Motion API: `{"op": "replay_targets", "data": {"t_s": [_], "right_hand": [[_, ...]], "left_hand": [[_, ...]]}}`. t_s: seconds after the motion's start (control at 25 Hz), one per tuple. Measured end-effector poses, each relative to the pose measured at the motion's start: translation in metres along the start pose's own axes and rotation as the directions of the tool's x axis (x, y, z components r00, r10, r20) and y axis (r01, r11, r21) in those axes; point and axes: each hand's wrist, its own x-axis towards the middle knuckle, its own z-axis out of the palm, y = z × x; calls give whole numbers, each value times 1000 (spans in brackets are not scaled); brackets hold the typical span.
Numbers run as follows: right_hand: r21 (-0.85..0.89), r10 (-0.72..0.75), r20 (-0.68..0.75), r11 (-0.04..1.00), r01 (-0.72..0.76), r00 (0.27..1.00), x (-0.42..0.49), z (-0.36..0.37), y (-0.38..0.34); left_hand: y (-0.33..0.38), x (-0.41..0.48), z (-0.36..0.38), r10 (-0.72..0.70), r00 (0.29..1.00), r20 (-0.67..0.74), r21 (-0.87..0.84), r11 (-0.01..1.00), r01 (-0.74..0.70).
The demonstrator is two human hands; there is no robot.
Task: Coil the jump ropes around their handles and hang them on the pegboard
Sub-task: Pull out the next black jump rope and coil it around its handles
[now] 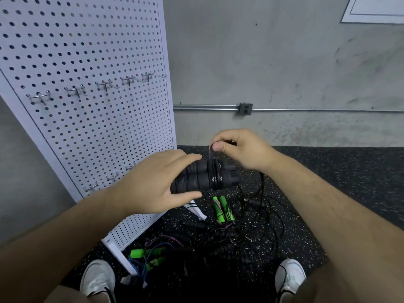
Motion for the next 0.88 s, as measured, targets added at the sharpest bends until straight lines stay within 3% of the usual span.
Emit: {"op": "replay_targets", "data": {"t_s": [0.08, 0.12, 0.24, 0.36, 0.52, 0.76, 0.88], "right_hand": [[308, 128, 105, 939, -155, 986, -3, 12, -2], [330, 169, 173, 919, -219, 970, -7, 22, -5], [23, 235, 250, 968, -248, 939, -24, 62, -16], [104, 196, 247, 968, -227, 949, -35, 84, -31], [26, 201, 271, 976, -216, 941, -44, 78, -57], [-44, 173, 288, 985, -167, 942, -51, 45, -83], [-223, 96, 156, 973, -60, 983, -47, 26, -84]], "left_hand": [[0, 0, -6, -14, 1000, -28, -26, 1000, 14], [-2, 0, -7, -22, 998, -56, -18, 1000, 21], [-16, 2, -5, -62, 995, -84, 58, 996, 67], [-39, 2, 1, -153, 985, -77, 108, 981, 160], [-57, 1, 6, -238, 968, -85, 149, 957, 248], [-66, -3, 18, -253, 967, 25, 240, 941, 240], [-65, -6, 24, -215, 974, 71, 233, 953, 194]]}}
